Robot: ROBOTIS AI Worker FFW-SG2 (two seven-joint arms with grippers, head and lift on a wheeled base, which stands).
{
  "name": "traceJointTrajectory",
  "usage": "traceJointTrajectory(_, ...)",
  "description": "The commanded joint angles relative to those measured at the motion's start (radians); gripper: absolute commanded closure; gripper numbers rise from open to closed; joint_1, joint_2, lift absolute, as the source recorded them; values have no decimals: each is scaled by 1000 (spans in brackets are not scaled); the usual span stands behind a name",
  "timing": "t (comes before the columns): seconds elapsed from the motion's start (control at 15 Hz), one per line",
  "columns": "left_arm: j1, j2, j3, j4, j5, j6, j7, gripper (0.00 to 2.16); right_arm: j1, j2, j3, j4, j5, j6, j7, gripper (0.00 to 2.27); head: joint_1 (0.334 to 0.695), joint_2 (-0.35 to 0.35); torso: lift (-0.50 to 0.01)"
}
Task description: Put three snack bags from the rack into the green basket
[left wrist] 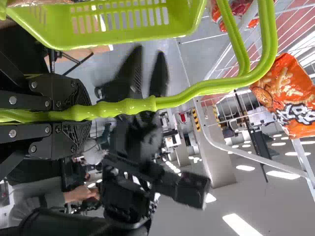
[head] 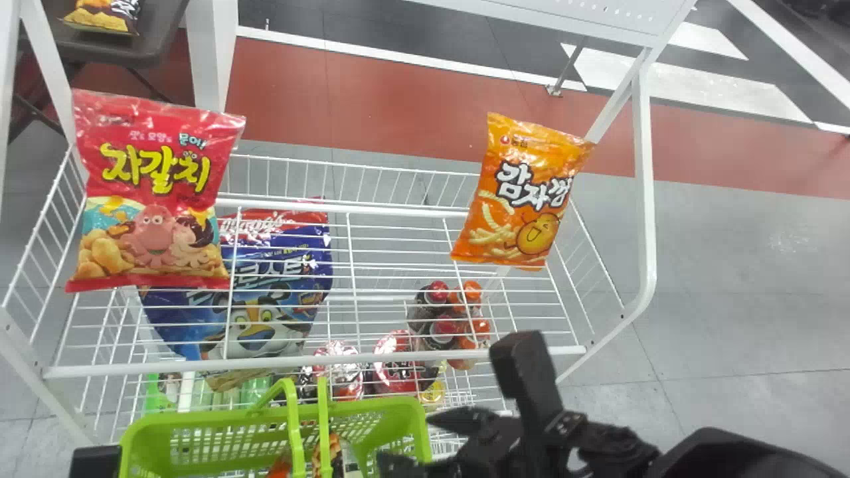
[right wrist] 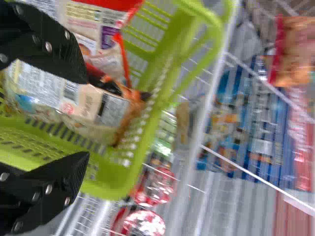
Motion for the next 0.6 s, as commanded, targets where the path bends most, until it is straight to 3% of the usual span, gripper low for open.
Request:
traceJointTrajectory(0.0,0,1,0,5,0,0,-1,2071,0,20,-56,2,-12,-158,-7,66,695,-350,0)
traceJointTrajectory(0.27,-6,12,-6,2,-5,3,0,2074,-32,60,-92,179,-29,-763,-79,66,695,-350,0)
traceJointTrajectory(0.53,-8,14,-9,5,-6,6,2,2071,-168,100,-60,438,-26,-1020,-242,66,695,-350,0)
